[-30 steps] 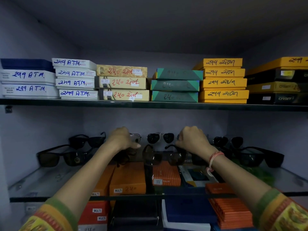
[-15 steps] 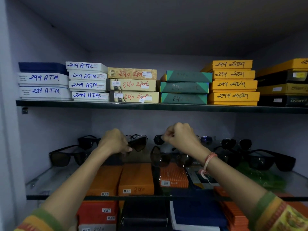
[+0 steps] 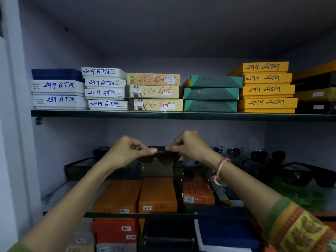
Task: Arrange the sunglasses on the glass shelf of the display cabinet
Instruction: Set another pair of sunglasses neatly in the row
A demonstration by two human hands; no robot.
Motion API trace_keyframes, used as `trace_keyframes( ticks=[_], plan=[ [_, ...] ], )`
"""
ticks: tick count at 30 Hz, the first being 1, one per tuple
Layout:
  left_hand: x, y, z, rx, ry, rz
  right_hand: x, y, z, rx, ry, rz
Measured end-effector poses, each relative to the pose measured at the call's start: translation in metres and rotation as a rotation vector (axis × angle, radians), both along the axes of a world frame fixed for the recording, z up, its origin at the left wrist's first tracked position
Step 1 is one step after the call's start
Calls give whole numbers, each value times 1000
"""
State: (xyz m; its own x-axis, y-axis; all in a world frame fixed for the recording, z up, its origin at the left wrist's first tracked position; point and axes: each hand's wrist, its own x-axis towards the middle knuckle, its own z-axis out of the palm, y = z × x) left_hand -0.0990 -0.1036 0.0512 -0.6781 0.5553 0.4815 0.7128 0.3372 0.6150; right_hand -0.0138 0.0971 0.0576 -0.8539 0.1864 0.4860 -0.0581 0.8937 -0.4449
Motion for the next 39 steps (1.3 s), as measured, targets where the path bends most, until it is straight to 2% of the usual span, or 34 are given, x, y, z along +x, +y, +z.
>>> trace_keyframes(
  ticks=[3, 7, 11, 14, 17, 19, 22, 28, 39],
  plan=[
    [-10, -3, 1, 68, -1, 88, -1, 2, -2, 18, 97, -10],
    [-11, -8, 6, 51, -68, 137, -3, -1, -5, 65, 135, 6],
    [-13, -14, 14, -35, -24, 228, -5, -12, -3, 124, 158, 38],
    [-13, -18, 15, -134, -35, 173, -7, -20, -2, 165, 223, -24],
    [-14, -16, 13, -128, 29, 231, -13, -20, -3, 86, 285, -166],
    [-20, -15, 13, -127, 36, 283, -15, -20, -3, 40, 235, -254],
    [-32, -13, 13, -202, -37, 334, -17, -24, -5, 78, 86, -338],
    [-52, -4, 1, -388, -66, 430, -29, -32, -18, 119, -64, -358],
    [-50, 2, -10, -465, -25, 508, -38, -47, -29, 240, -84, -425]
  ],
)
